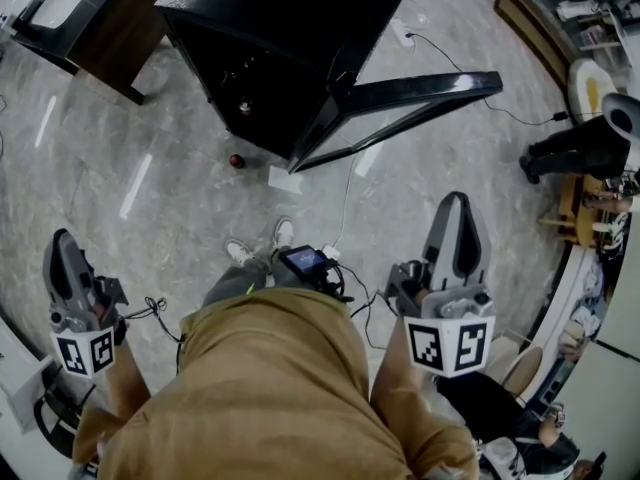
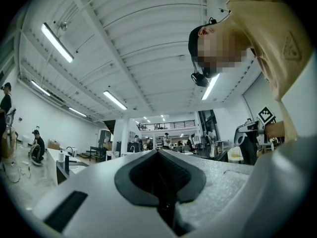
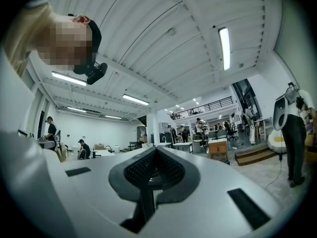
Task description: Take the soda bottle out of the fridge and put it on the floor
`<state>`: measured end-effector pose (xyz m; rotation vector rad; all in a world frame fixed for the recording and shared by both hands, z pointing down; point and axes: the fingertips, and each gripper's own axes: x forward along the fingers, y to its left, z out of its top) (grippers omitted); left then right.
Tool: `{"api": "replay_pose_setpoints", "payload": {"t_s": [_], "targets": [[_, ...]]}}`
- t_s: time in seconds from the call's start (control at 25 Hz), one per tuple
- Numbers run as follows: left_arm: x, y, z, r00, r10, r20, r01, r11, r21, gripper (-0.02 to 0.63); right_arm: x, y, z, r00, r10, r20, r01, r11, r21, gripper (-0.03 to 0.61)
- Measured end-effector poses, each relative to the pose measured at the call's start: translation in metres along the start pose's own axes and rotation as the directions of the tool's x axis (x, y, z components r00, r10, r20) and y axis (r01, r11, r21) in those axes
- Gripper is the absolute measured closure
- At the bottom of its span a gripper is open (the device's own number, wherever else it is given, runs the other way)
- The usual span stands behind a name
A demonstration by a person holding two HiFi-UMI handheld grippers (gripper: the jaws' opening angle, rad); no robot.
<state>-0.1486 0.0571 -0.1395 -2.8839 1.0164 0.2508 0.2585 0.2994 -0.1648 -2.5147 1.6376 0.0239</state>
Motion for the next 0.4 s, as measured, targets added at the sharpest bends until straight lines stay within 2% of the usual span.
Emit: {"api": "replay_pose_setpoints", "payload": {"t_s": [0.4], "targets": [[-0.005,0.003,0.002,1.0,-0.011,-0.003,0.011,1.0,-0.005,0.612,-0.004,0.012,0.003,1.0,0.012,-0.002,-0.012,1.0,-0.02,0.578]]}}
